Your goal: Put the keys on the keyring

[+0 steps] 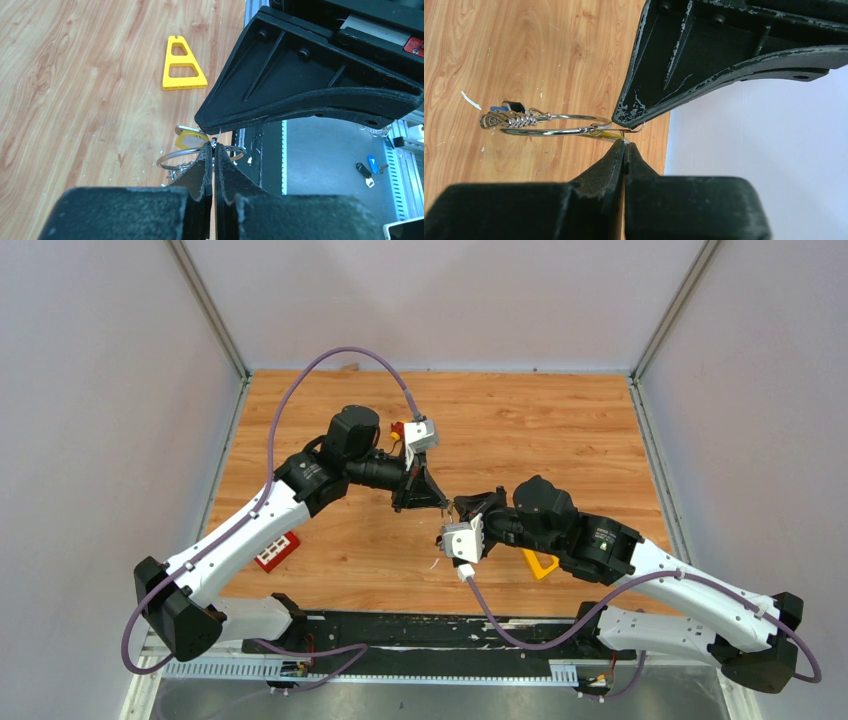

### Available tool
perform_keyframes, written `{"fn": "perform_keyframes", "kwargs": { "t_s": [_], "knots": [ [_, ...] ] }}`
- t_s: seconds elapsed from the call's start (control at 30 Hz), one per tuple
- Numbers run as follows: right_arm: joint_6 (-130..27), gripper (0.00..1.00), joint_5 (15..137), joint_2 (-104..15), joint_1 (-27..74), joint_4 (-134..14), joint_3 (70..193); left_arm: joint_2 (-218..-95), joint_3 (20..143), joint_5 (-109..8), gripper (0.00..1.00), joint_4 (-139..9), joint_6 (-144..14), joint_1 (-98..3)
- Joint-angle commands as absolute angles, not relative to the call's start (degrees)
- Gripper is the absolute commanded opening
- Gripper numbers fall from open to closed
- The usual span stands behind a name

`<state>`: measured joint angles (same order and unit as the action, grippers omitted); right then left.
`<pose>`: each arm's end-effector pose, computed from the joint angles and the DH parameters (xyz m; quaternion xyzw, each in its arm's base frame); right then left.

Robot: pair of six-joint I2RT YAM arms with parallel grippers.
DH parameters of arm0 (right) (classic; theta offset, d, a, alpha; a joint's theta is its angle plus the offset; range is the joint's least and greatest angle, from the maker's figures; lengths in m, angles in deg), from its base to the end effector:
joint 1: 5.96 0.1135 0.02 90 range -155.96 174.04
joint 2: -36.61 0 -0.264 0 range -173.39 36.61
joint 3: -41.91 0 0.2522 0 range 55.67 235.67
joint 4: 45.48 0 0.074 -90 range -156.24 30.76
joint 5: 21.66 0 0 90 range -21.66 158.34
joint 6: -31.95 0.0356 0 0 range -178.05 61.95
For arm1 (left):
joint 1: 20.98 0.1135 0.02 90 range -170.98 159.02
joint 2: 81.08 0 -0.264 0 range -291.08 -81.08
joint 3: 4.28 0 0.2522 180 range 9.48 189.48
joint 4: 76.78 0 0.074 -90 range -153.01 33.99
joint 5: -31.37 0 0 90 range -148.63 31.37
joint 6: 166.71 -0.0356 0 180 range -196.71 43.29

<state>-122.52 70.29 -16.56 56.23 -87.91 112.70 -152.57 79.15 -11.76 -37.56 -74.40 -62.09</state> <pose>0.0930 0.1789 0.3552 -0.7569 0.3699 0.0036 0.5388 0.1866 -0.1973 0.3709 0.4555 0.6702 -0.4921 0.3180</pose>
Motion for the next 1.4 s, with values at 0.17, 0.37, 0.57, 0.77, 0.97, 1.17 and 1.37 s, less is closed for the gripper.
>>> {"fn": "perform_keyframes", "kwargs": {
  "t_s": [0.17, 0.37, 0.57, 0.77, 0.97, 1.17, 1.37],
  "knots": [
    [-121.18, 0.00, 71.22, -16.30, 57.13, -83.24, 113.80, -153.31, 80.15, -10.31, 0.00, -41.17, -73.20, -62.12],
    [-121.07, 0.00, 70.89, -16.48, 57.18, -82.85, 113.76, -153.50, 80.14, -10.16, 0.00, -41.37, -72.89, -62.14],
    [-120.90, 0.00, 70.56, -16.65, 57.35, -82.74, 113.88, -153.55, 80.07, -10.06, 0.00, -41.33, -72.73, -62.12],
    [-120.81, 0.00, 70.45, -16.67, 57.47, -82.71, 113.95, -153.80, 80.05, -10.17, 0.00, -41.33, -72.67, -62.12],
    [-120.57, 0.00, 70.39, -16.48, 57.56, -82.73, 114.18, -153.81, 79.88, -10.68, 0.00, -41.33, -72.75, -62.12],
    [-120.15, 0.00, 70.63, -16.28, 57.54, -83.23, 114.61, -154.27, 79.98, -12.07, 0.00, -40.78, -72.88, -62.12],
    [-119.91, 0.00, 70.79, -16.08, 57.51, -83.24, 114.69, -154.53, 80.23, -12.51, 0.00, -40.55, -72.93, -62.14]
  ]
}}
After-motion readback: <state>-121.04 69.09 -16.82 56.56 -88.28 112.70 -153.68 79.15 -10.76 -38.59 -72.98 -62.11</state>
